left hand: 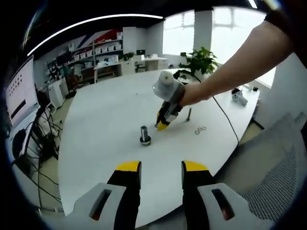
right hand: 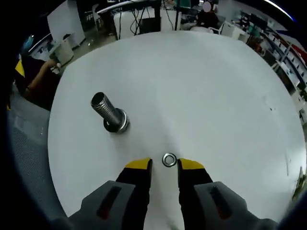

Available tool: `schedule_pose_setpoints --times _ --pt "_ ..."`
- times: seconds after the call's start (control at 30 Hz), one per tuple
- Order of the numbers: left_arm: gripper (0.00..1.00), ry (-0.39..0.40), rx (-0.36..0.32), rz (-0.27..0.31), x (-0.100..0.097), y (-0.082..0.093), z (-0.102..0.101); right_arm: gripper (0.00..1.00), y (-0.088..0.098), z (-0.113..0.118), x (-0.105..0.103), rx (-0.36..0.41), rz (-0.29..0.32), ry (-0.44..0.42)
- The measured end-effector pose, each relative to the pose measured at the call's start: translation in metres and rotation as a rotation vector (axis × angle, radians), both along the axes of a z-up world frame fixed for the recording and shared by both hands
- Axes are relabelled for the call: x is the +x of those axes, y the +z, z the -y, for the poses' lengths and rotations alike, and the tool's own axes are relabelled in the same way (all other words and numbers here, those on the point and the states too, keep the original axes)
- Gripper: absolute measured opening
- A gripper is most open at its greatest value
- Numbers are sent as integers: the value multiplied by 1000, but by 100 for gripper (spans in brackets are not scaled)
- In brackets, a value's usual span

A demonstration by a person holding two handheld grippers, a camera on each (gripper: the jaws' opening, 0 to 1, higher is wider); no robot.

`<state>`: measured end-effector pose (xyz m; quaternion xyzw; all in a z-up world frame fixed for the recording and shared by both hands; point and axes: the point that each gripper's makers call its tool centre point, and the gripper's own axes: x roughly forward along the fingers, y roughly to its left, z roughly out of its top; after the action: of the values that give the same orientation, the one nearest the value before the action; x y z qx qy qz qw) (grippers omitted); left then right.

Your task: Place the washer onto the threaded stud by aligning its center hole with the stud, sliding it down to the base, and recovering from edge contact or off-axis alignment until the washer reaches the visible bottom stop.

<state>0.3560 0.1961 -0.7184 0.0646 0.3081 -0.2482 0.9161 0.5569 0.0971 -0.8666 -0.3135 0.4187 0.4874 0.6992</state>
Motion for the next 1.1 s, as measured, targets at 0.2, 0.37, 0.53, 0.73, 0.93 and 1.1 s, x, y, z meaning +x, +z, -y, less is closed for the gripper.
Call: schedule_pose_setpoints --times 0.2,0.37,0.53,0.73,0.93,1.1 --pt "31 -1 1 -1 0 0 0 22 -1 -1 3 0 -16 15" --pt "31 -1 0 -5 0 -1 0 19 -1 -1 4 -24 -31 38" --pt "31 -4 3 -7 -1 -2 1 16 -2 -1 5 -80 -43 92" --pt "31 -6 4 -12 -1 -3 1 15 -2 -2 3 -139 -50 130" --pt "31 -5 5 -11 -1 -2 0 14 -3 -2 3 -187 -33 156" --pt "31 -5 8 -8 -1 -2 0 14 -2 0 1 -173 -16 128"
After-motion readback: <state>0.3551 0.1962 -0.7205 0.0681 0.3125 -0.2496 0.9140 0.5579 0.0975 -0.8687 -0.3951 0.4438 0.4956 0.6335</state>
